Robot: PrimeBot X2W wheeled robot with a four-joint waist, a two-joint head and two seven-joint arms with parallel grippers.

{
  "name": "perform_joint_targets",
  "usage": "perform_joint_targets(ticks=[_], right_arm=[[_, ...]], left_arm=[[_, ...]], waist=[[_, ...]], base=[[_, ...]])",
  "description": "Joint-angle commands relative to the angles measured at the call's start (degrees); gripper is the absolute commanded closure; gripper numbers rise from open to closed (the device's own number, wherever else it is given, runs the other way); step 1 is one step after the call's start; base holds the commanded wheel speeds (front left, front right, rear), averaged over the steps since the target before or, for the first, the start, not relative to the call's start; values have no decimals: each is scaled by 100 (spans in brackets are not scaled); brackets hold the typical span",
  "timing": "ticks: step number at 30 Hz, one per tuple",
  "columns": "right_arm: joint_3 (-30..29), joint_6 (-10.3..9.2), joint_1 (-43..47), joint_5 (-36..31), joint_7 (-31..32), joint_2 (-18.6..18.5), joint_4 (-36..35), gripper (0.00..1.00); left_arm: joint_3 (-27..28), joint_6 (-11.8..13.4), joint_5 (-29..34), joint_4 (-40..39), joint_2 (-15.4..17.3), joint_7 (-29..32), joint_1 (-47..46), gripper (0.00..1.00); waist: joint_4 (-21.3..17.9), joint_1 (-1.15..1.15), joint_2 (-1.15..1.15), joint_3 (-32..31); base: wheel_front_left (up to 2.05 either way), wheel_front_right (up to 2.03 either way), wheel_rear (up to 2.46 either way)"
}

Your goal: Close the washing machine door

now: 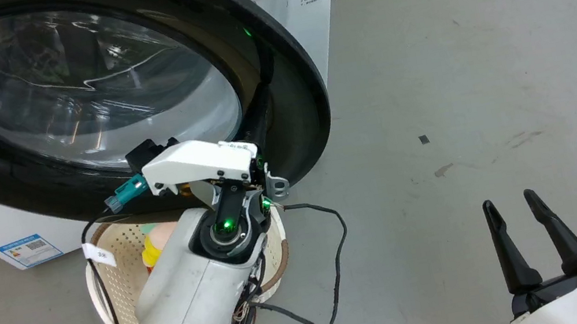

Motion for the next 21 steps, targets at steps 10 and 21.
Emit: perform_joint_targets(ticks=[10, 21], right_arm=[[-167, 5, 88, 0, -26, -28, -48, 0], [-233, 5, 314, -47, -26, -113, -99, 0]], left_arm=[[-1299, -355, 1003, -43, 327, -160, 319, 100], [-1914, 554, 4790, -1278, 1864, -654, 1210, 100]], waist=[[738, 0, 0, -414], [1618, 0, 0, -925]], base=[[0, 0, 0], [0, 0, 0]])
